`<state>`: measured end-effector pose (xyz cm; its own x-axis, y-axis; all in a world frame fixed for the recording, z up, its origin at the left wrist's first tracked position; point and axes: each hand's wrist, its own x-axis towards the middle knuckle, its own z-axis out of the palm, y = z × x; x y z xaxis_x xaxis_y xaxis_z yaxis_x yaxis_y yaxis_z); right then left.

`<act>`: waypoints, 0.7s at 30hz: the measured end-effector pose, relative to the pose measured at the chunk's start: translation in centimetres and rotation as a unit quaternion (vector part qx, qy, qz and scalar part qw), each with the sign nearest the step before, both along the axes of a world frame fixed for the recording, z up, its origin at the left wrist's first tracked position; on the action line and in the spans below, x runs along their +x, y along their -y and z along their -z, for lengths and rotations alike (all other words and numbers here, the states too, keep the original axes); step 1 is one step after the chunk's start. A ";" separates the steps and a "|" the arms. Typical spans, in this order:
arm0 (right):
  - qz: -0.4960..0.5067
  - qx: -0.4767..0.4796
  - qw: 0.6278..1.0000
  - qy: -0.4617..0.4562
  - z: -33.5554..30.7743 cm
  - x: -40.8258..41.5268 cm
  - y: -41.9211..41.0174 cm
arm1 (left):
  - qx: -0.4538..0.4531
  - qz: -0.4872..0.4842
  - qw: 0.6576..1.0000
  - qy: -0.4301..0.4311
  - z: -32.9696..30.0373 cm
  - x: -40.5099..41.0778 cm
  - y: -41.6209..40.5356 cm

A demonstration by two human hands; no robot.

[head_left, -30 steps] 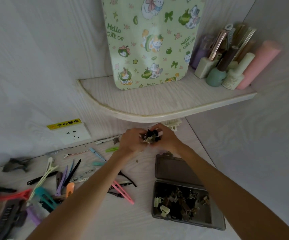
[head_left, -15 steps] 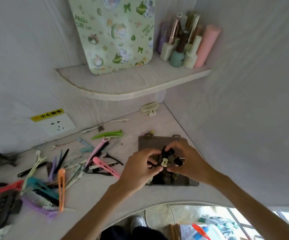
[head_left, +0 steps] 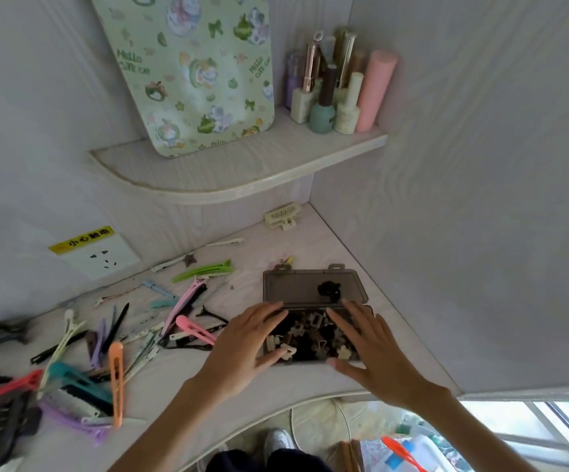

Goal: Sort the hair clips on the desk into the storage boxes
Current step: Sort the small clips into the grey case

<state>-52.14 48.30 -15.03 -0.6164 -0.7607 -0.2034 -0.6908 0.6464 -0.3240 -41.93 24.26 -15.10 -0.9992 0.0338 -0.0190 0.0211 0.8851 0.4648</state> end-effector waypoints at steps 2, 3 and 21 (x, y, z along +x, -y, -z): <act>-0.004 0.025 0.999 -0.037 0.8 -0.1 0.4 | -0.015 -0.009 1.000 -0.009 0.3 0.1 -0.1; -0.003 0.025 0.998 -0.052 0.9 -0.4 0.8 | -0.019 -0.018 0.999 -0.018 0.4 0.0 0.0; 0.119 -0.119 0.985 0.038 -1.9 -13.5 13.6 | -0.057 -0.145 0.988 -0.018 1.4 -7.9 4.1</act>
<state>-65.64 34.69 -13.09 -0.7732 -0.6278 -0.0894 -0.4961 0.6867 -0.5314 -49.85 20.18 -16.49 -0.9665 -0.2548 0.0296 -0.2269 0.9030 0.3648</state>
